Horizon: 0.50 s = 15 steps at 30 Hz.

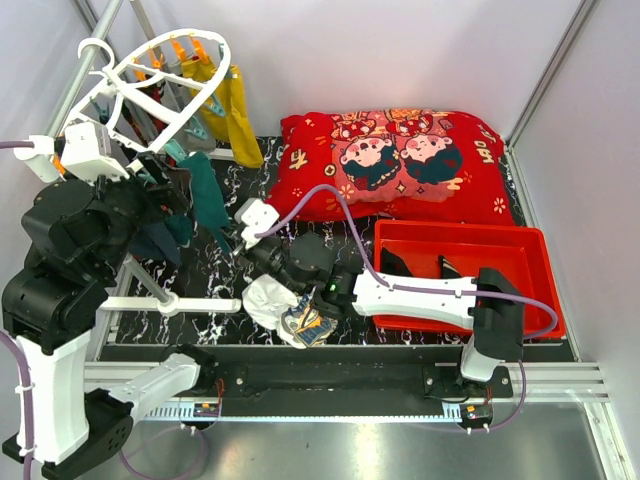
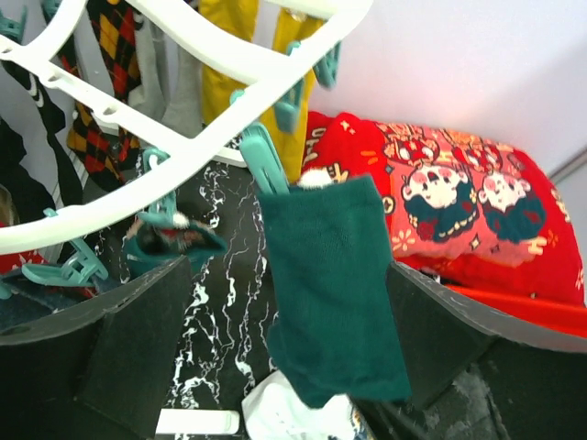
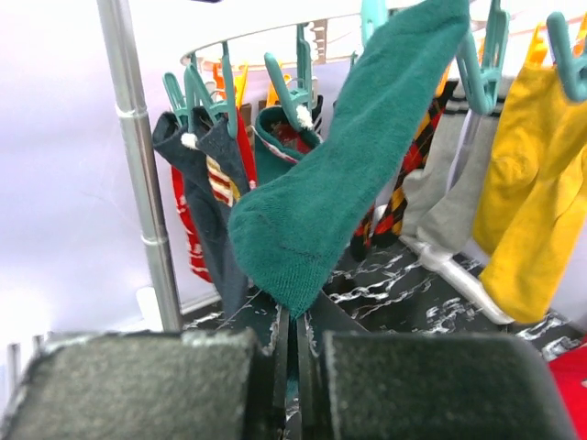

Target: Remove the socks clipped to the hanger

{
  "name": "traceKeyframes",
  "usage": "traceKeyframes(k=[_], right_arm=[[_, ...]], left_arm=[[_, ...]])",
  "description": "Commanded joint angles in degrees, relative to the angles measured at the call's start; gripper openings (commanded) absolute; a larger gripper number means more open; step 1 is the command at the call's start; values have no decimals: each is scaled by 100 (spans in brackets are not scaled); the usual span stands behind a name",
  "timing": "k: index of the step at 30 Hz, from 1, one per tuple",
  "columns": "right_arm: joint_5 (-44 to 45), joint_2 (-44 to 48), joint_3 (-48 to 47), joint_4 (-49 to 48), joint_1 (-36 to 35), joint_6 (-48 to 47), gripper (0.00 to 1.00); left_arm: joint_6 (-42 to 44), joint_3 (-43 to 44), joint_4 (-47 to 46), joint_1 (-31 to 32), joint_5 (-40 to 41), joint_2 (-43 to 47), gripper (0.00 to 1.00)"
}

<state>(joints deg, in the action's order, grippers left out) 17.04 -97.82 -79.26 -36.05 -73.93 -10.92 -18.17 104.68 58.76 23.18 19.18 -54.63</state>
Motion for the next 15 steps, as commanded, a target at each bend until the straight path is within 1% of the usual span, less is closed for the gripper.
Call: traceKeyframes(k=[1, 3, 5, 6, 7, 11, 12, 15], right_arm=[[204, -114, -116, -314, -165, -937, 0], [186, -123, -63, -376, -165, -1097, 0], [55, 8, -28, -253, -165, -817, 0], [-172, 61, 25, -236, -157, -650, 0], [-296, 122, 69, -262, -122, -292, 0], [-780, 421, 174, -288, -51, 536, 0], [-1042, 465, 218, -306, -43, 721, 0], [-1491, 659, 358, -472, 98, 1599, 0]], left_arm=[[-125, 158, -109, 11, 341, -127, 89], [41, 70, -303, 2, 132, -118, 89], [173, -106, -602, 2, -98, -100, 89], [174, -158, -733, 2, -220, -83, 89], [165, -185, -778, 2, -274, -83, 89], [139, -343, -1094, 2, -731, 14, 89], [130, -369, -1191, -6, -871, 49, 89], [51, -414, -1227, -15, -1021, 75, 89]])
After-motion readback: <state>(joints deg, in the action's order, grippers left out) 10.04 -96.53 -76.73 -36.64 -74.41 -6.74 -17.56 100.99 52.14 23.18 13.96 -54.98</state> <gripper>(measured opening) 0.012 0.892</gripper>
